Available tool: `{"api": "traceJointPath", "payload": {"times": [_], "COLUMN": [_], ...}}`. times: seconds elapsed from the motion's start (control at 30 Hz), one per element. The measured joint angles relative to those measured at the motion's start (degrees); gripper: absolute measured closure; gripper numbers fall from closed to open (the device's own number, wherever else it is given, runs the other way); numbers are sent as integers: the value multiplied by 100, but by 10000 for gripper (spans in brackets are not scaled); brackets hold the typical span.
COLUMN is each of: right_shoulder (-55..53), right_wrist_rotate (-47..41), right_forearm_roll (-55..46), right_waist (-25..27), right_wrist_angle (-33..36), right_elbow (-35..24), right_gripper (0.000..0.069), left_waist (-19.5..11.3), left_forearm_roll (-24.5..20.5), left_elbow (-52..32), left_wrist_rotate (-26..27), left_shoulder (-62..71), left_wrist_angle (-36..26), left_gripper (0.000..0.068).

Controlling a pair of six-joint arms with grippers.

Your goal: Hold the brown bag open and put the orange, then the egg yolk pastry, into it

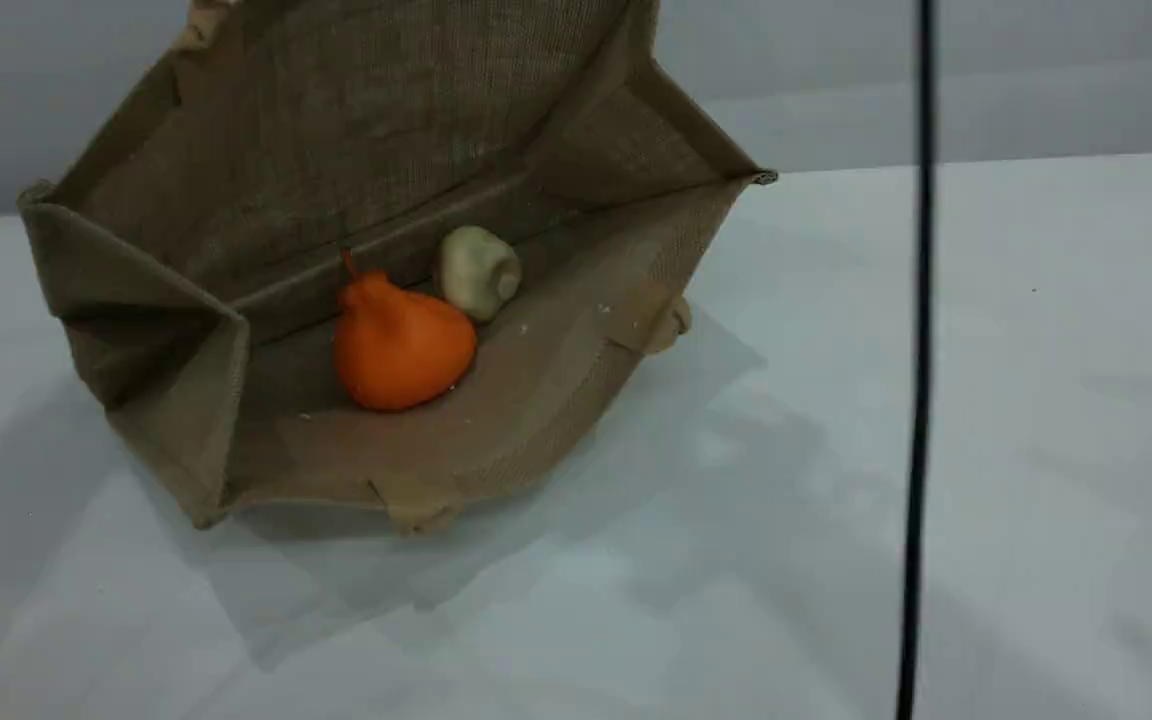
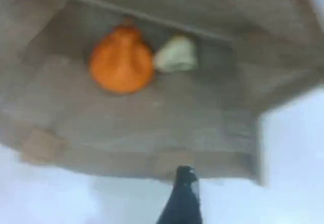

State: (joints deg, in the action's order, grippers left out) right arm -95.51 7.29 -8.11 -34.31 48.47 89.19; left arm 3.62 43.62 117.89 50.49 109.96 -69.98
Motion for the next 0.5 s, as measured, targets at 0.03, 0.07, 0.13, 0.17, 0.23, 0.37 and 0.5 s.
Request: {"api": "traceJointPath", "payload": {"times": [0.03, 0.07, 0.13, 0.17, 0.23, 0.37, 0.5], "right_shoulder": [99, 171, 303, 340, 393, 469, 539], "right_wrist_rotate": [-120, -218, -368, -397, -396, -357, -363], "right_forearm_roll": [-180, -326, -591, -699, -836, -872, -872], "right_waist": [61, 132, 286, 380, 575, 993, 1381], "right_wrist_angle": [56, 108, 236, 336, 512, 782, 749], "right_elbow": [0, 0, -9, -14, -16, -20, -20], "right_gripper": [120, 120, 124, 129, 143, 185, 206], "left_waist": [0, 0, 0, 0, 0, 0, 0], "left_forearm_roll": [0, 0, 0, 0, 0, 0, 0], "left_elbow": [0, 0, 0, 0, 0, 0, 0], "left_wrist_rotate": [0, 0, 0, 0, 0, 0, 0], "left_shoulder": [0, 0, 0, 0, 0, 0, 0], "left_wrist_angle": [0, 0, 0, 0, 0, 0, 0], "left_gripper": [601, 601, 601, 601, 601, 601, 594]}}
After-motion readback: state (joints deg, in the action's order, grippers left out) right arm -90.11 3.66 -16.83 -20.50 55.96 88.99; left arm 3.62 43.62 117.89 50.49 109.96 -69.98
